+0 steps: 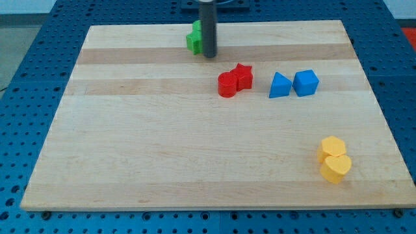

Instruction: Move both the red blocks diagonally to the top left side of the yellow blocks

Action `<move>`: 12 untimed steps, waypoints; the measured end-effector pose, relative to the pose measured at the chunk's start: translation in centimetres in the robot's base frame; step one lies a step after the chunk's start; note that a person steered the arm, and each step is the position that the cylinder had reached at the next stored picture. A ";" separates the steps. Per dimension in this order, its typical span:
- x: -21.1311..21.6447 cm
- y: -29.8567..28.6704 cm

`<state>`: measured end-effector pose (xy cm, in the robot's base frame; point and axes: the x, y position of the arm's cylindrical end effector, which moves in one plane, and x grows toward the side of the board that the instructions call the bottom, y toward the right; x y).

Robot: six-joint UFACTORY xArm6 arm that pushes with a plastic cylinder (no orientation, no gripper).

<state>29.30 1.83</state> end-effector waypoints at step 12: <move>14.6 -0.9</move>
<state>43.92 0.91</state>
